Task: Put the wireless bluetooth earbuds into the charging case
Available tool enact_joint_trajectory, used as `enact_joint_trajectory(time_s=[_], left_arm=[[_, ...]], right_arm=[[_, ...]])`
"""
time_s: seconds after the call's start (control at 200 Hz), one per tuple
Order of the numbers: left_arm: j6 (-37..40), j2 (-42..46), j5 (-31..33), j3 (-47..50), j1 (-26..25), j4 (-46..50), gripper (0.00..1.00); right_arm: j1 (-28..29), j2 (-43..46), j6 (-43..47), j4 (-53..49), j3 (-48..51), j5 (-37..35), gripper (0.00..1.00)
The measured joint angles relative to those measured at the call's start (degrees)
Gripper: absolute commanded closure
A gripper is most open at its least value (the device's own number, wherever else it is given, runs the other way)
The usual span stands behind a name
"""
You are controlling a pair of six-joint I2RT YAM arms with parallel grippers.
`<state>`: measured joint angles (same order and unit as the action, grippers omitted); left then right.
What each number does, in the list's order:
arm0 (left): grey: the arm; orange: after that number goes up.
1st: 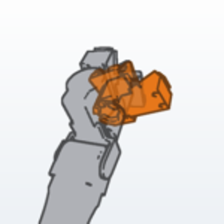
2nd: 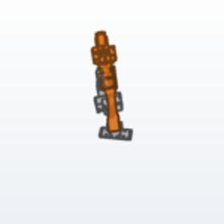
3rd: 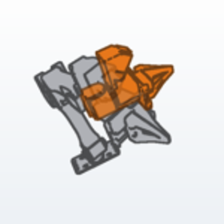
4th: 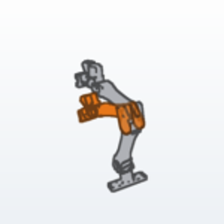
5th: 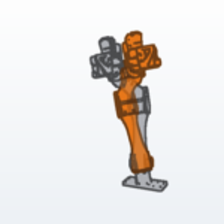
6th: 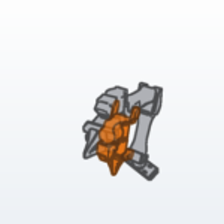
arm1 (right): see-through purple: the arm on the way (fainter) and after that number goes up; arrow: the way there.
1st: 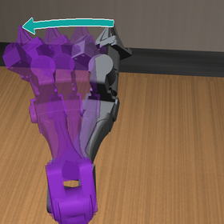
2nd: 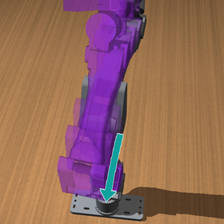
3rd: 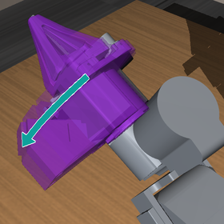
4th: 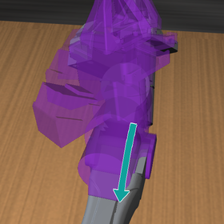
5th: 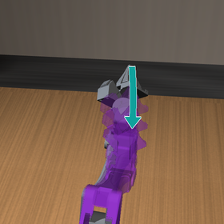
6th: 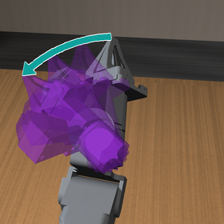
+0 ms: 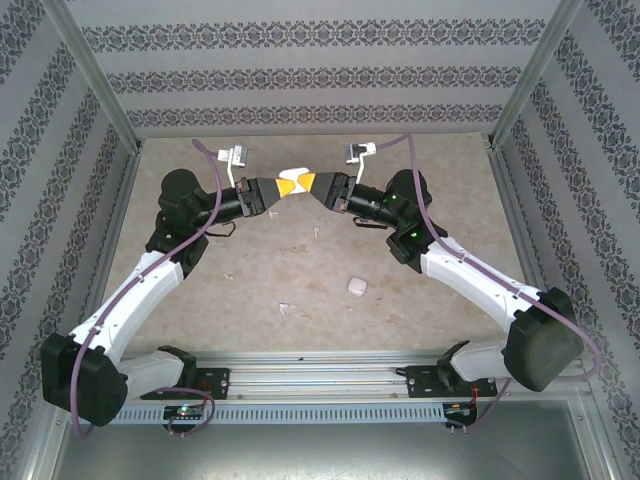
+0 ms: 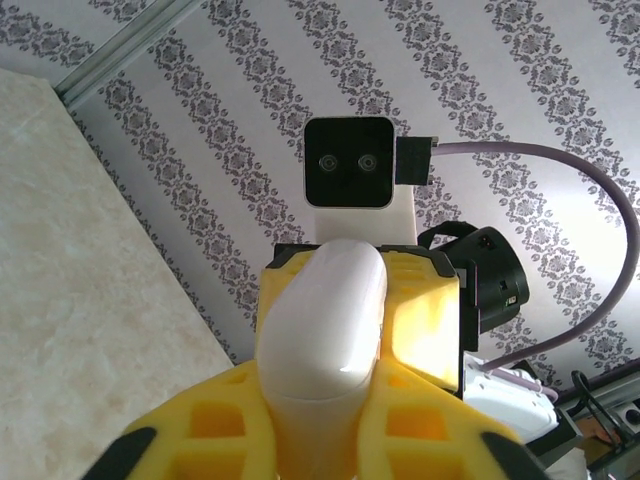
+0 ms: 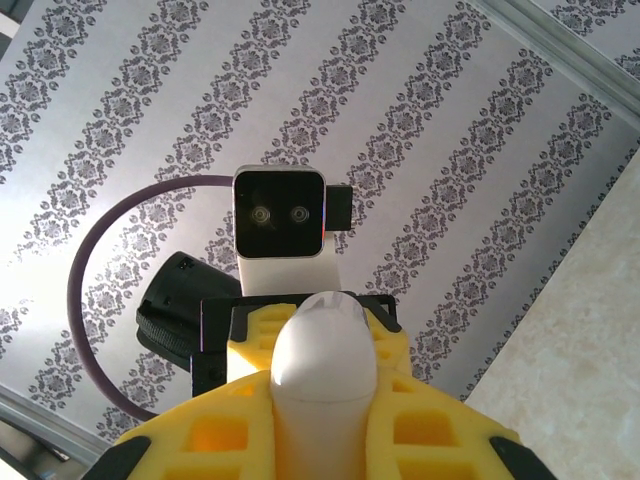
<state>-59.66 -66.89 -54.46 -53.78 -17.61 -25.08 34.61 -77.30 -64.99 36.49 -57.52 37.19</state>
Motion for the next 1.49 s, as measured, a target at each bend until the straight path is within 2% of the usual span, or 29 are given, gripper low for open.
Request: enact_joint_trajectory(time_s=[0.05,0.135,0.275,0.545,0.849,1.059,1.494], left_arm=[[0.31,0.11,0.09,0.83,0.00,-1.40,0.98],[2.08,1.42,0.81,4.09,0.00,-5.14,1.00],[7.98,3.80,2.54,8.13,0.00,-7.43,1.00],[20.28,5.81,3.93,8.22,0.02,-3.19,1.00],[26.77,6.40,3.39,8.22,0.13,0.24,1.00],[30.47,6.84,-0.85,8.22,0.04,1.25,1.00],[39.39,9.94,1.51,9.46,0.09,8.04,1.00]], right_arm=[[0.00,0.00,0.22,-0.26,0.00,0.24,0.78],[0.00,0.00,1.07,-1.73,0.00,0.85,0.71],[-0.02,0.11,2.36,-5.44,0.00,2.27,0.67],[-1.16,0.85,4.92,-13.22,-2.03,3.61,0.60],[-1.90,0.87,5.40,-17.51,-2.75,4.76,0.56],[-3.23,0.33,5.38,-19.21,-3.85,3.37,0.54],[-3.37,0.28,5.62,-24.87,-4.26,2.89,0.52]])
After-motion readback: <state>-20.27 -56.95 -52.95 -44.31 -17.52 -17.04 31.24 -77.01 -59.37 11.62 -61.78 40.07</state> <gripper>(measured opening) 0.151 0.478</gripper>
